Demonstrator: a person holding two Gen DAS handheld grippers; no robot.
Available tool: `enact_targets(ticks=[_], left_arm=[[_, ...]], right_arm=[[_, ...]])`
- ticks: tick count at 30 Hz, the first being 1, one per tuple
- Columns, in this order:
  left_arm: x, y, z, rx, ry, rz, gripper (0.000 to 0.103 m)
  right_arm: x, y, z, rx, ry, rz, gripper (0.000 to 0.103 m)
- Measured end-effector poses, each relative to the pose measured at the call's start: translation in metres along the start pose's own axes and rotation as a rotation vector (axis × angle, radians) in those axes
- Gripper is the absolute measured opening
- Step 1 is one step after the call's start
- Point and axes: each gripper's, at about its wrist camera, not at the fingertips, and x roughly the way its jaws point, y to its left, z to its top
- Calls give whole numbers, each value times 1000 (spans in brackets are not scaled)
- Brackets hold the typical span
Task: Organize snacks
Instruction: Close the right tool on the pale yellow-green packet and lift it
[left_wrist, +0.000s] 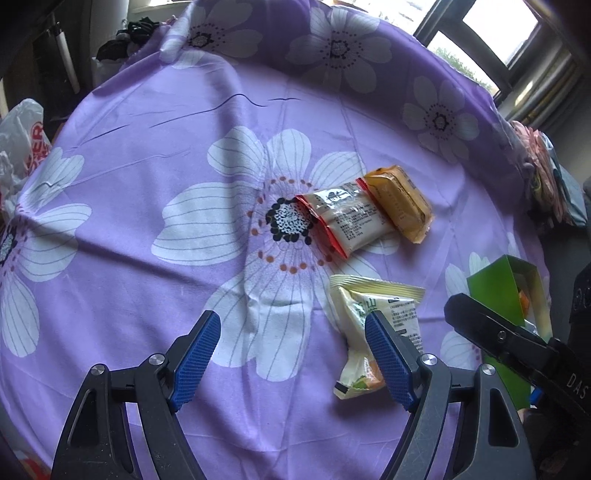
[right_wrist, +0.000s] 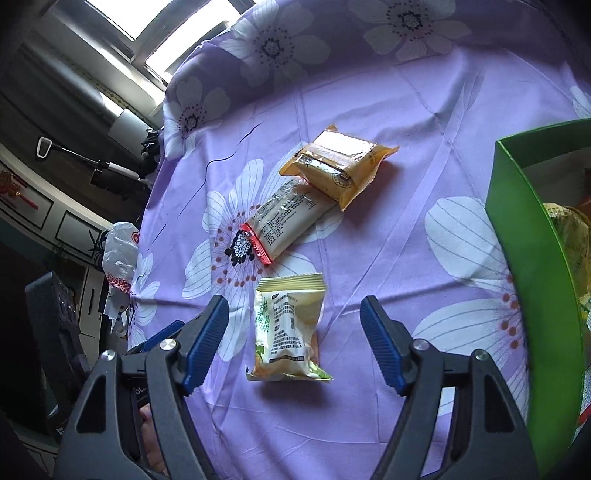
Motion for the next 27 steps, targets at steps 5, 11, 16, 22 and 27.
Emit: enact_targets(ticks=[5, 11, 16, 22, 27], left_arm=[[12, -17, -6, 33, 62, -79, 71], [21, -32, -14, 59, 104, -145, 63], [25, -39, -17, 93, 110, -148, 56], [31, -45, -21, 119, 135, -159, 50], [29, -50, -23, 149, 116, -159, 50]], right_arm=[[4, -6, -1, 39, 35, 51, 64], [18, -5, -4, 37, 79, 56, 50], [31, -12, -5, 74, 133, 88, 47], [42, -11, -8, 77, 181, 108, 48], [44, -8, -11, 69, 186, 113, 49]])
